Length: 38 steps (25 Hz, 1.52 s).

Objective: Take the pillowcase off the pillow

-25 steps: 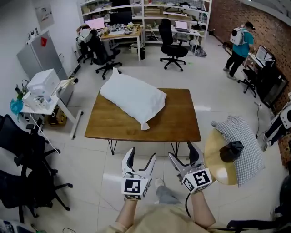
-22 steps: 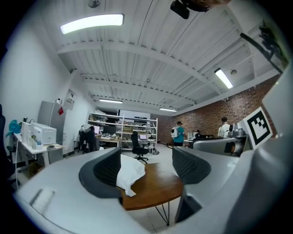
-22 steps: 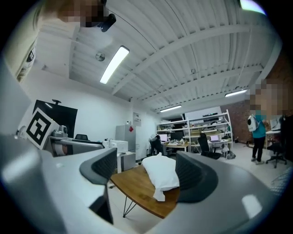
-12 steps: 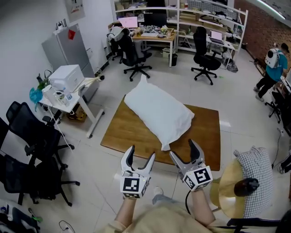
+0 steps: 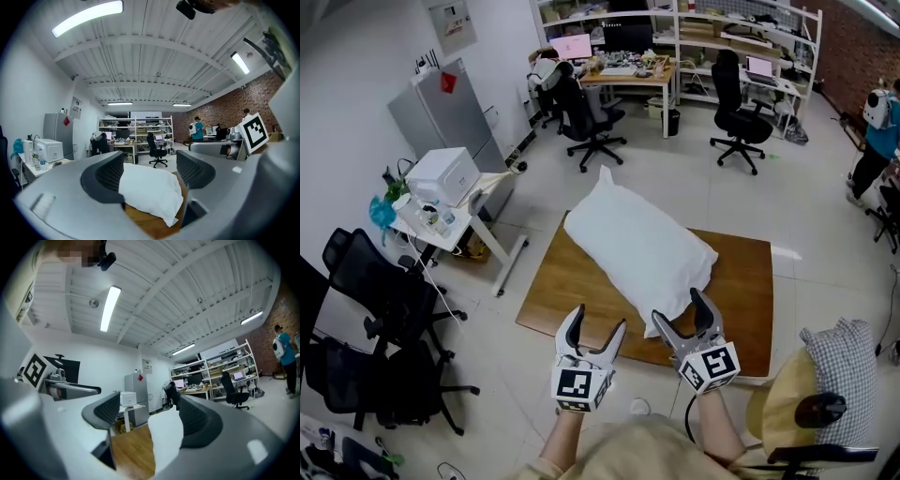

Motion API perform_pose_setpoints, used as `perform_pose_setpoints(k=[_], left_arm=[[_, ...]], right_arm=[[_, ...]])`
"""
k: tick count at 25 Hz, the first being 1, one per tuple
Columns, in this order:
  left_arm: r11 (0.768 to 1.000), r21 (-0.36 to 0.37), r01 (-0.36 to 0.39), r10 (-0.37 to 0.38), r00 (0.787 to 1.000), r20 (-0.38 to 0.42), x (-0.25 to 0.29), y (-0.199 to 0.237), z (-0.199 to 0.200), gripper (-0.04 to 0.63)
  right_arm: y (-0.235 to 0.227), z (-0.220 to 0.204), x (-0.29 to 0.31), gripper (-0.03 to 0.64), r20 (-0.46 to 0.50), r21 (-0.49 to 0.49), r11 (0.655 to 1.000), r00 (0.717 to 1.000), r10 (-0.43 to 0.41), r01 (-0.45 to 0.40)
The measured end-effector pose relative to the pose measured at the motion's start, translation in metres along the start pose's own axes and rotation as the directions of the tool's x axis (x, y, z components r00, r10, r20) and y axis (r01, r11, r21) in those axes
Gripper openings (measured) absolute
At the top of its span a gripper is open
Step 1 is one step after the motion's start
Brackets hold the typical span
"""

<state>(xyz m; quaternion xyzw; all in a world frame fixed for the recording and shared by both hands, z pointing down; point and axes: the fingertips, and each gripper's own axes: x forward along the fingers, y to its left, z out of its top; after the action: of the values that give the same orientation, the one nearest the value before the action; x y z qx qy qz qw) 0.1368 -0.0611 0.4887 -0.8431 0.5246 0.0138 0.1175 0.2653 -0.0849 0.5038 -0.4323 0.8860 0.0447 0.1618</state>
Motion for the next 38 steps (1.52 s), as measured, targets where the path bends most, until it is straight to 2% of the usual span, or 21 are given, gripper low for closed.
perform_pose_setpoints(k=[5,11,14,18,23,27,30,32,34,36,38], left_arm=[[1.000,-0.025,-0.007,0.007,1.000,-0.005,0.018,0.042,-0.022,0.342],[1.000,0.007,0.017,-0.017,1.000,0.001,0.046,0.087,-0.047,0.342],[0.997,-0.013,0.074,-0.074,0.997,0.009,0.070,0.115,-0.054,0.342],[0.986,-0.035,0.165,-0.165,0.986,0.026,0.081,0.169,-0.090,0.342],[0.955,-0.053,0.292,-0.289,0.956,0.054,0.099,0.237,-0.109,0.342],[0.898,-0.033,0.439,-0.438,0.899,0.029,0.116,0.280,-0.140,0.341],[0.849,-0.083,0.522,-0.525,0.851,-0.019,0.149,0.300,-0.168,0.339],[0.811,-0.092,0.578,-0.585,0.806,-0.086,0.169,0.295,-0.190,0.339],[0.780,-0.061,0.623,-0.623,0.765,-0.162,0.187,0.277,-0.214,0.339],[0.758,-0.037,0.651,-0.639,0.732,-0.237,0.207,0.258,-0.242,0.339],[0.741,-0.051,0.670,-0.650,0.696,-0.306,0.226,0.241,-0.271,0.339]], right_arm=[[0.002,-0.021,0.040,0.366,-0.021,0.001,1.000,0.999,0.025,-0.025],[-0.002,-0.038,0.084,0.360,-0.012,-0.017,1.000,1.000,0.010,-0.011],[-0.009,-0.049,0.116,0.359,-0.012,-0.016,0.999,0.999,-0.040,0.040],[0.001,-0.092,0.158,0.359,-0.016,-0.038,0.992,0.993,-0.121,0.120],[0.022,-0.105,0.209,0.359,0.015,-0.087,0.966,0.970,-0.242,0.243],[0.042,-0.133,0.250,0.359,-0.020,-0.113,0.942,0.947,-0.320,0.316],[0.040,-0.152,0.277,0.359,-0.069,-0.134,0.922,0.925,-0.374,0.363],[0.031,-0.153,0.282,0.359,-0.088,-0.137,0.906,0.906,-0.415,0.401],[0.017,-0.148,0.280,0.359,-0.087,-0.127,0.892,0.891,-0.446,0.434],[0.003,-0.141,0.281,0.359,-0.083,-0.122,0.886,0.885,-0.459,0.448],[-0.005,-0.135,0.283,0.359,-0.076,-0.128,0.887,0.888,-0.454,0.443]])
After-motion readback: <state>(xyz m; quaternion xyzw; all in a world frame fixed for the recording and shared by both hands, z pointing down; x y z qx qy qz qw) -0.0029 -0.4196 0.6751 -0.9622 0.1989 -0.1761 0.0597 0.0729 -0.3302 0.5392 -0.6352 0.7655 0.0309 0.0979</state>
